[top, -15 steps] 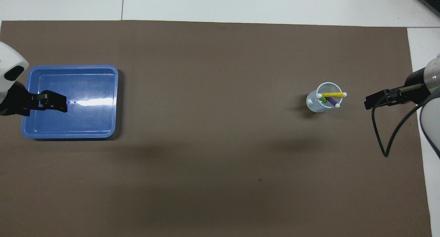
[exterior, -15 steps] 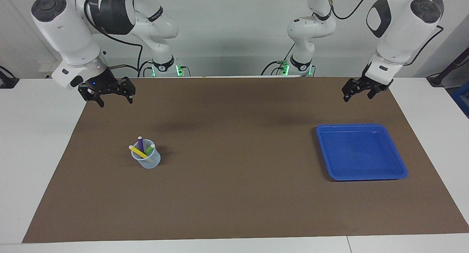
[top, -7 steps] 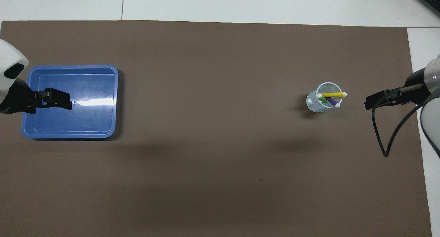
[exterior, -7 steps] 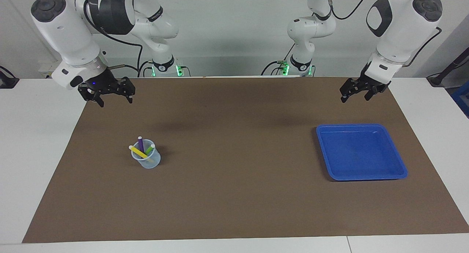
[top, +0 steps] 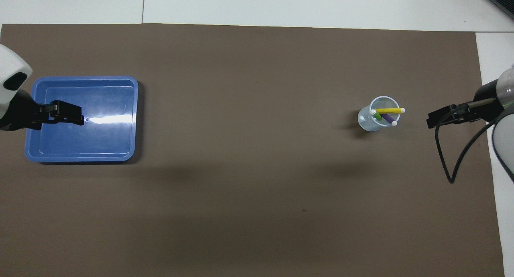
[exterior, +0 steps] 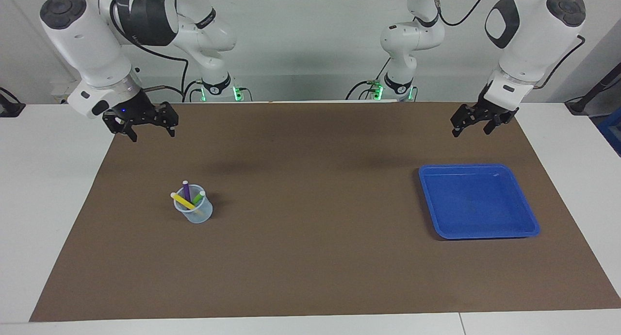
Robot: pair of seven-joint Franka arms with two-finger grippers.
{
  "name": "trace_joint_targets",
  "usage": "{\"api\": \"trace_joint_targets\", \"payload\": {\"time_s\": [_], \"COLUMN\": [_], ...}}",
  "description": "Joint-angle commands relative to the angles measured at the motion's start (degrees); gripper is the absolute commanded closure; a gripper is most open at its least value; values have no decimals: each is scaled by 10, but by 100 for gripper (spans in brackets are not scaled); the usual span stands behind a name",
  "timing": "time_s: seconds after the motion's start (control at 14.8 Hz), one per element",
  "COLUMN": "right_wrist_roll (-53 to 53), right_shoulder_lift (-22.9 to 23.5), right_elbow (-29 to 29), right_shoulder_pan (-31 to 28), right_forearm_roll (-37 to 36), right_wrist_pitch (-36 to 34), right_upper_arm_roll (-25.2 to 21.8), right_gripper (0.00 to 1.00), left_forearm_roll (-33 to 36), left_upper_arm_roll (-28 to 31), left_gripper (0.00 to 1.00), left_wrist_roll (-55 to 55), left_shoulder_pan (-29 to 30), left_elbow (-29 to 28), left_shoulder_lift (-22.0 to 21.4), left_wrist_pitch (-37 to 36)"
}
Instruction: Transfer and insert pens with both arms
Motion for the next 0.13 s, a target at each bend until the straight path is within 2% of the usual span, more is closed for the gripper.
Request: {"api": "trace_joint_targets", "payload": {"time_s": [0.0,0.07], "right_wrist_roll": [11,11], "right_shoulder_lift": [4,4], "right_elbow": [11,11], "right_shoulder_pan": [-5,-5], "right_forearm_roll": [-10,-10], "right_wrist_pitch": [-10,-10], "right_upper_arm_roll": [6,6], "right_gripper": [0,0], "left_forearm_roll": [-7,-7], "left_upper_arm_roll": [4,4], "left_gripper": [0,0], "left_wrist_roll": [9,9], "left_shoulder_pan": [-3,-3], "left_elbow": [-13,-13], "left_shoulder_lift": [-10,-10], "left_wrist_pitch": [11,11]}}
